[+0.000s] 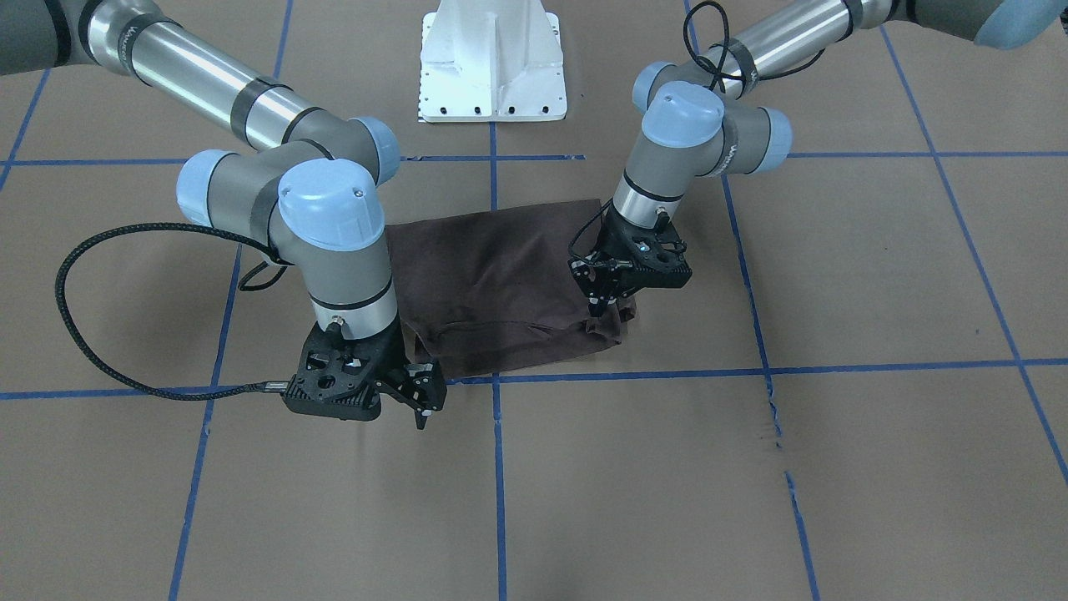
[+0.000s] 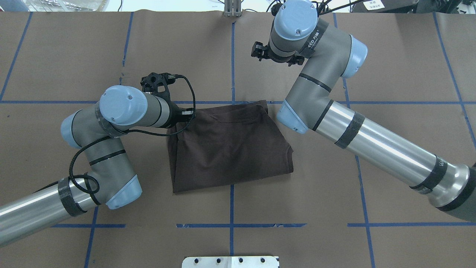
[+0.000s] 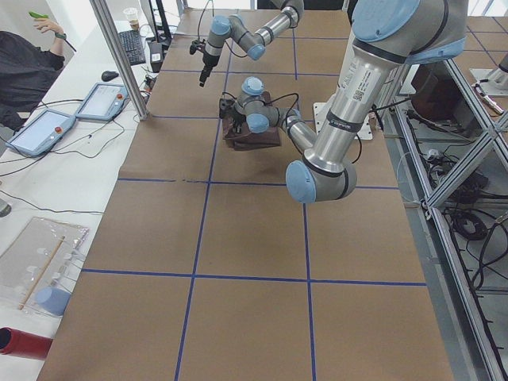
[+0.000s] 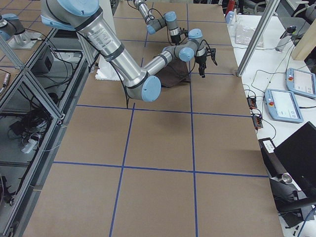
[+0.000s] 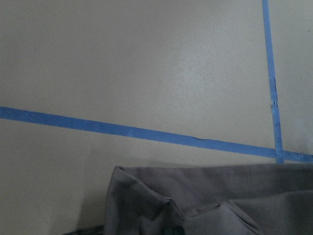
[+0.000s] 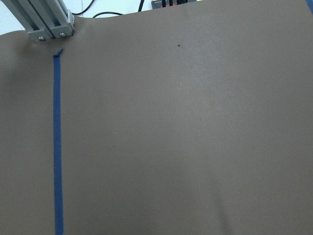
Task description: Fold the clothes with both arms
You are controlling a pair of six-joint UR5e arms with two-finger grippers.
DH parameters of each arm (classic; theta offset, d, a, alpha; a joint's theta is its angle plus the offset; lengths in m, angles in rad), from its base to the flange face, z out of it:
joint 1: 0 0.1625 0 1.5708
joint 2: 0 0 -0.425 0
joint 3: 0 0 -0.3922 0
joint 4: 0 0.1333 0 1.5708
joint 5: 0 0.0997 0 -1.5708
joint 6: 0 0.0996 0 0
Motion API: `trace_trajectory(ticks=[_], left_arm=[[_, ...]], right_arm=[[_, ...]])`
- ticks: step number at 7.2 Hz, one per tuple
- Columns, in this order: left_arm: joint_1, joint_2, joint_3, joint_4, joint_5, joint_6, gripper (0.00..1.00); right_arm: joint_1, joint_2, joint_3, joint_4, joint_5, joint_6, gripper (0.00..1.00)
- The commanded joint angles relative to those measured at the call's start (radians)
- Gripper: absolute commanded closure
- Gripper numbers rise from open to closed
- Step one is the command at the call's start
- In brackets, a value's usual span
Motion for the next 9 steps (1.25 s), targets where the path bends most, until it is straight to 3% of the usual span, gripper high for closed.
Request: trace_trajectory(ticks=[1,5,9], left_arm=[[-0.002,0.016,-0.002,0.000,0.003,0.039,0.48],[-0.002,0.030,0.007,0.000,0.003,0.039,0.59],[-0.002,0.035,0.010,0.000,0.003,0.041,0.59]], right_arm=[[0.000,0.000,0.001,0.000,-0.001,0.000,0.00],[-0.003,0.000,0.001,0.000,-0.003,0.000,0.00],[-0.003,-0.005,0.001,0.000,-0.001,0.000,0.00]])
